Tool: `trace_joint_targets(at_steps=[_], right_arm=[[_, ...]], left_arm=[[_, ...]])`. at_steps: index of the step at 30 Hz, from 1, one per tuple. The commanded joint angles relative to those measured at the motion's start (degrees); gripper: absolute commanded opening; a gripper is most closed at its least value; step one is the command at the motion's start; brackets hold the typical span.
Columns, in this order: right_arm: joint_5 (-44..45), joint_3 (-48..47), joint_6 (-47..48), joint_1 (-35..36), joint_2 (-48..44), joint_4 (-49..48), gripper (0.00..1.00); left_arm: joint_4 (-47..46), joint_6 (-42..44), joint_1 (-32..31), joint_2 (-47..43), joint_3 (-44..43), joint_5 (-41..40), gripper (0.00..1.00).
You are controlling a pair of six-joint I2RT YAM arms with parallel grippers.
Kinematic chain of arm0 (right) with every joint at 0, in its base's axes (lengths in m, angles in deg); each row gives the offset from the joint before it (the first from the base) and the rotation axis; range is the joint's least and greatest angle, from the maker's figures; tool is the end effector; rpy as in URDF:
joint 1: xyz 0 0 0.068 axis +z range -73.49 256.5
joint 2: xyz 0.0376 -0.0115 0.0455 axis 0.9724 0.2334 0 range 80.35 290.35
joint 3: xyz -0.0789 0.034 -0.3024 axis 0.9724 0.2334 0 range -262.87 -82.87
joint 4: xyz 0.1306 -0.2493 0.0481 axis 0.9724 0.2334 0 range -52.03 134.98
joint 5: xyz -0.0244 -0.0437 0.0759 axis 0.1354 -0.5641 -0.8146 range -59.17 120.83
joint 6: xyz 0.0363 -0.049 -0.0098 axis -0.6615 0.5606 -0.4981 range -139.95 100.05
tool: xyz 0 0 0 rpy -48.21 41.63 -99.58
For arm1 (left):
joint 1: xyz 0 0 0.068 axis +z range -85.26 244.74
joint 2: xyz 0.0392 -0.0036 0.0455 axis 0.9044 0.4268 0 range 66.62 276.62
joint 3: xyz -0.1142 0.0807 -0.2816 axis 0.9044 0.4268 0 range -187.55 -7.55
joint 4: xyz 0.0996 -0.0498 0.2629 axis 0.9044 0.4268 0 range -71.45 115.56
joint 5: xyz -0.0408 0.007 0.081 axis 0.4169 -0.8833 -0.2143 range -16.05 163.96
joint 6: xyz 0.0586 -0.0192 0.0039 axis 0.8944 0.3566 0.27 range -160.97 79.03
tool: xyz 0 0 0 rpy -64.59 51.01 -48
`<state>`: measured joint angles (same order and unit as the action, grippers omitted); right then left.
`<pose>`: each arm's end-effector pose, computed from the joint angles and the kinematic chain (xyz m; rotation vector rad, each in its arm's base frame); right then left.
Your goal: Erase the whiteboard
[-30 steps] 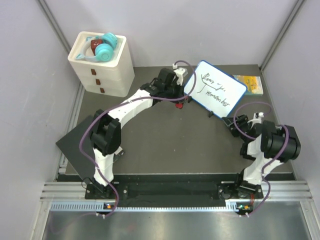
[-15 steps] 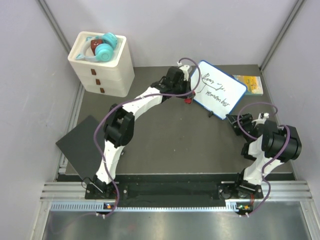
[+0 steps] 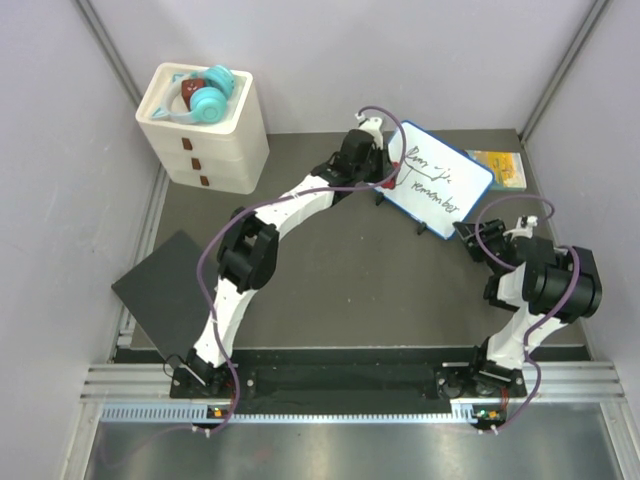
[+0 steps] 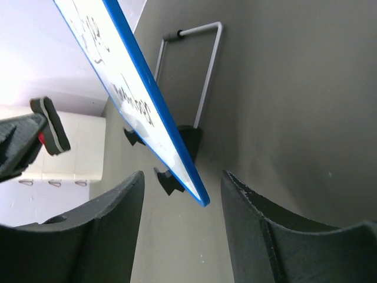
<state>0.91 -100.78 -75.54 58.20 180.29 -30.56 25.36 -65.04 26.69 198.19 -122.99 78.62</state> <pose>0.2742 -0.0663 0.1293 0.7934 1.6972 0.9261 0.4788 -0.3796 0.2786 0.3050 2.0325 -0.7741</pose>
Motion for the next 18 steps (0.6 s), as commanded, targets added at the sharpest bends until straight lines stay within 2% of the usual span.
trace_joint_targets(at_steps=[1, 4, 18], right_arm=[[-0.15, -2.57, 2.5, 1.6, -0.01, 1.12, 0.54], [0.55, -3.62, 3.64, 3.01, -0.88, 4.71, 0.54], [-0.32, -5.91, 2.25, 4.68, 1.04, 9.29, 0.45]], left_arm=[[-8.47, -2.38, -0.89, 1.23, -2.77, -2.2, 0.0], [-9.27, -2.99, -1.59, 2.2, -3.39, -6.32, 0.0], [-10.32, -2.56, -1.77, 4.66, -5.59, -6.07, 0.0]])
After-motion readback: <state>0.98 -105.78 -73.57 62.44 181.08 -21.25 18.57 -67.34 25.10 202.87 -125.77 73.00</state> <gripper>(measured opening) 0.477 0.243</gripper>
